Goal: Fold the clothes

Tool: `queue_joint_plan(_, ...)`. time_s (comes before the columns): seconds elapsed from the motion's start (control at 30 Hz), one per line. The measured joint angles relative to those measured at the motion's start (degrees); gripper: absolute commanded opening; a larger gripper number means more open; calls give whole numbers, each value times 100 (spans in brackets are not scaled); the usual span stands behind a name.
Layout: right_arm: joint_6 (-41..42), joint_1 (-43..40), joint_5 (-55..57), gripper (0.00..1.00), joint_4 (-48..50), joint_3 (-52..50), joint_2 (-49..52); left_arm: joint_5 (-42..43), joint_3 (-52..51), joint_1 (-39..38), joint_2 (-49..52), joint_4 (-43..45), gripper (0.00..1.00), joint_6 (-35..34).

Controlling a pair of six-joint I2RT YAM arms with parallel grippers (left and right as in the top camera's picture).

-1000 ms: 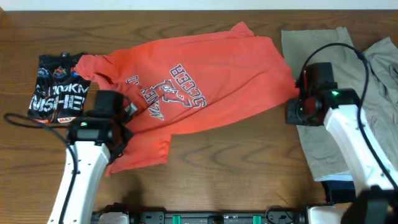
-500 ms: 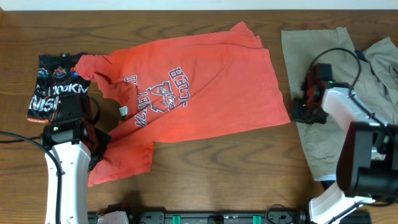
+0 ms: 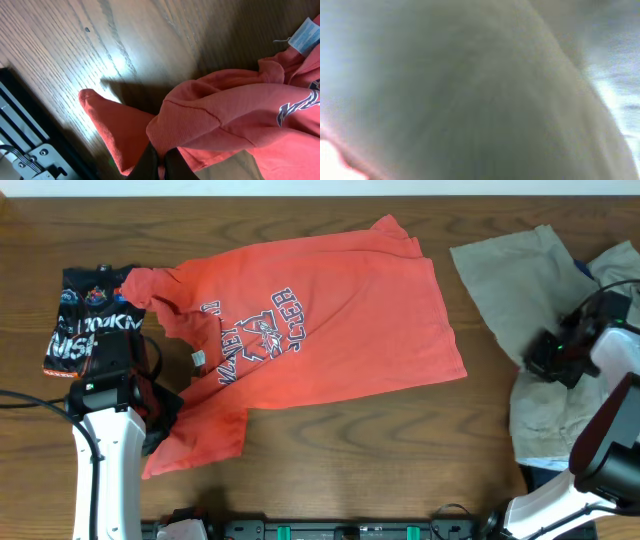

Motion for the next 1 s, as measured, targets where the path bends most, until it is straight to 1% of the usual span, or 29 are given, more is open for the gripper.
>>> queue_joint_plan(0.03, -70, 2, -243, 8, -79, 28, -20, 11, 0, 0, 0, -4, 6, 17)
queue_joint_plan(0.07, -188, 39, -616, 13, -306, 68, -59, 17, 0, 0, 0, -9, 6, 33)
queue_joint_plan(0.17, -472, 256, -1163, 37, -798, 83, -208, 42, 0, 0, 0, -22, 6, 57)
queue_joint_plan(0.2, -584, 341, -1248, 40, -944, 92, -238, 44, 0, 0, 0, -20, 6, 59)
queue_joint_plan(0.27, -719, 614, -1320, 43, -1316, 94, -291, 59, 0, 0, 0, -20, 6, 72)
queue_joint_plan(0.33, -787, 883, -1290, 50, -1484, 61, -293, 68, 0, 0, 0, -20, 6, 76)
queue_joint_plan(0.37, -802, 986, -1263, 53, -1493, 11, -293, 79, 0, 0, 0, -20, 6, 76)
queue_joint_plan(0.43, -758, 1198, -1207, 65, -1436, -181, -293, 81, 0, 0, 0, -20, 6, 76)
queue_joint_plan(0.5, -673, 1325, -1161, 70, -1213, -457, -293, 83, 0, 0, 0, -22, 6, 76)
queue_joint_plan(0.67, -251, 1491, -1305, 71, -214, -1137, -446, 85, 0, 0, 0, -20, 6, 79)
queue_joint_plan(0.73, -63, 1552, -1370, 72, 398, -1307, -566, 83, 0, 0, 0, -22, 6, 76)
queue_joint_plan(0.87, 240, 1696, -1482, 68, 1211, -1473, -612, 83, 0, 0, 0, -22, 6, 76)
queue_joint_plan(0.93, 348, 1773, -1480, 64, 1401, -1510, -612, 81, 0, 0, 0, -22, 6, 79)
queue_joint_plan(1.0, 420, 1853, -1453, 54, 1521, -1532, -612, 83, 0, 0, 0, -22, 6, 76)
